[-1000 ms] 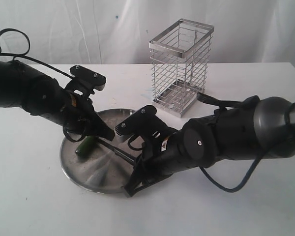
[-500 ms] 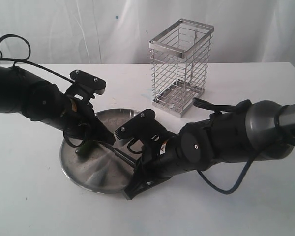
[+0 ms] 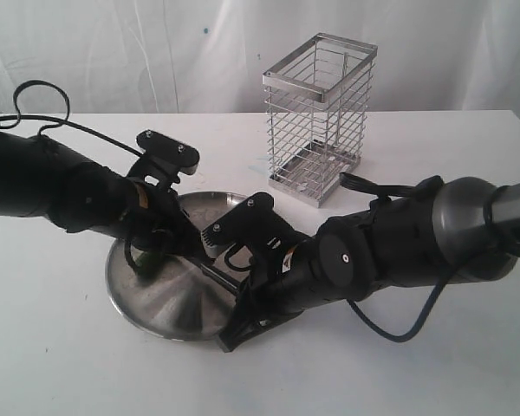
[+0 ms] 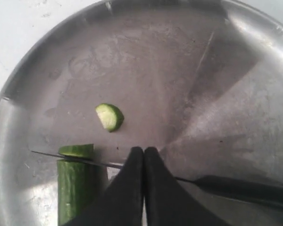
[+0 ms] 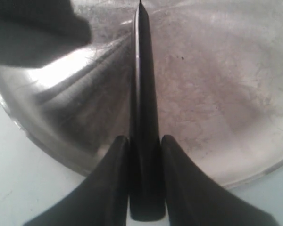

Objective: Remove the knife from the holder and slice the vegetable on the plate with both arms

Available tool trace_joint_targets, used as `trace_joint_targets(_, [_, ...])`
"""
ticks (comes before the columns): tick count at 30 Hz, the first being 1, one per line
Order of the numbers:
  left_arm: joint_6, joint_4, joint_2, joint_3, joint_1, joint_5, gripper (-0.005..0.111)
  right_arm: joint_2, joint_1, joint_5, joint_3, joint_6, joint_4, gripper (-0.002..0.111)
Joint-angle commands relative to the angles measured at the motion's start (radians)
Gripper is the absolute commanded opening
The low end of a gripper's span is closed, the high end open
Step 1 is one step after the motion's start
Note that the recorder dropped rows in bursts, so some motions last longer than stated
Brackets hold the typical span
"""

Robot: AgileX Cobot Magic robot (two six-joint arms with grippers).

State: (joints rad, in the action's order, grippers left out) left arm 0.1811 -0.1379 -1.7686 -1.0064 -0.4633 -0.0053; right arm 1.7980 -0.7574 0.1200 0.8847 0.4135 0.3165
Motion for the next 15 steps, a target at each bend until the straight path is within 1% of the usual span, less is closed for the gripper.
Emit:
trace_joint_targets(1, [0.008, 0.01, -0.073, 0.007, -0.007, 0.015, 0.0, -0.003, 0.0, -0.011, 0.0, 0.01, 0.0, 0.0])
trace_joint_targets(6, [0.006, 0.01, -0.117, 0.007, -0.008, 0.017, 0.0, -0.003, 0.0, -0.011, 0.0, 0.01, 0.0, 0.0])
trace_joint_targets(15, [-0.003, 0.006, 0.024, -0.025, -0.008, 0.005, 0.0, -0.003, 0.0, -0.011, 0.0, 0.01, 0.0, 0.0])
